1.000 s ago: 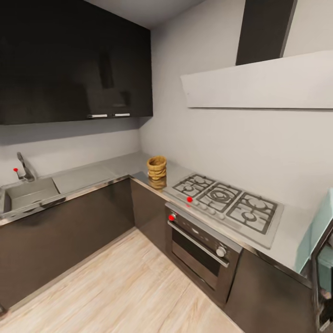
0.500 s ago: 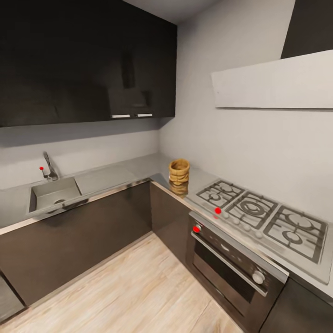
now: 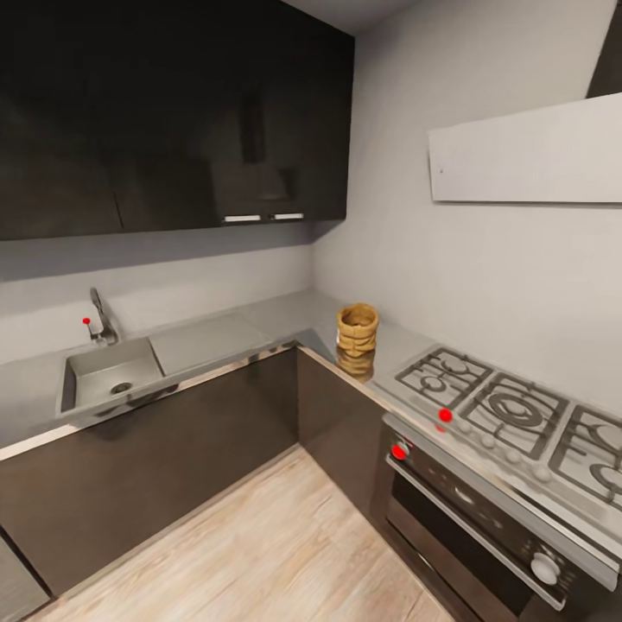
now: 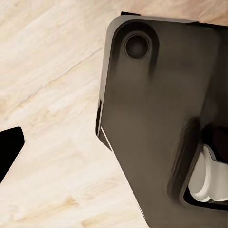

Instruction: In the kitchen, take the popcorn bag from the countertop, put it into the microwave, and heat it until the popcorn is cooked so the cooked popcorn ends up inside the bag.

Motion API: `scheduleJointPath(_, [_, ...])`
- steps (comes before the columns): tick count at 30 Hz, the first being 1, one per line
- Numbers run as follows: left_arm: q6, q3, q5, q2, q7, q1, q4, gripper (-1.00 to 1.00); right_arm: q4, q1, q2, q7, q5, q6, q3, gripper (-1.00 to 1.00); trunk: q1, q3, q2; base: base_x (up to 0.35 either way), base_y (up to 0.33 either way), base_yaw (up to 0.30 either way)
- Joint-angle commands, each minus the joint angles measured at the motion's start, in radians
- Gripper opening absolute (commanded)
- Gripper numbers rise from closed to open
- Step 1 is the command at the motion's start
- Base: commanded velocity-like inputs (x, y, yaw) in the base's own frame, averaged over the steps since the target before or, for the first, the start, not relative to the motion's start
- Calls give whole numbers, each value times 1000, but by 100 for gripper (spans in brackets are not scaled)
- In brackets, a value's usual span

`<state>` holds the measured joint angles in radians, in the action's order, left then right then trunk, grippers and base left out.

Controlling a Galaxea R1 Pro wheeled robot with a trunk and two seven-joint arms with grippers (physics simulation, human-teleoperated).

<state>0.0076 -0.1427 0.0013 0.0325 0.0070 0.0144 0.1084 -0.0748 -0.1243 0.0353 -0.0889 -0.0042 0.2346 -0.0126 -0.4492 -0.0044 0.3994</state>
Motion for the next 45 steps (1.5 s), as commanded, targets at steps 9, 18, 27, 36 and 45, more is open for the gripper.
scheduleJointPath(9, [1,-4,0,0,1,1,2,100,-5,-2,0,-2,0,8,-1,100,-1,0,1,259,202,-14])
scheduleJointPath(18, [0,-4,0,0,1,1,2,100,-4,-2,0,-2,0,8,0,100,-1,0,1,257,202,-160])
scheduleJointPath(27, [0,-4,0,0,1,1,2,100,-4,-2,0,-2,0,8,0,100,-1,0,1,245,211,-157])
scheduleJointPath(36, [0,-5,0,0,1,1,2,100,-5,-2,0,-2,0,8,-1,100,-1,0,1,213,233,-177])
scheduleJointPath(45, [0,-4,0,0,1,1,2,100,-5,-2,0,-2,0,8,0,100,-1,0,1,173,258,-283])
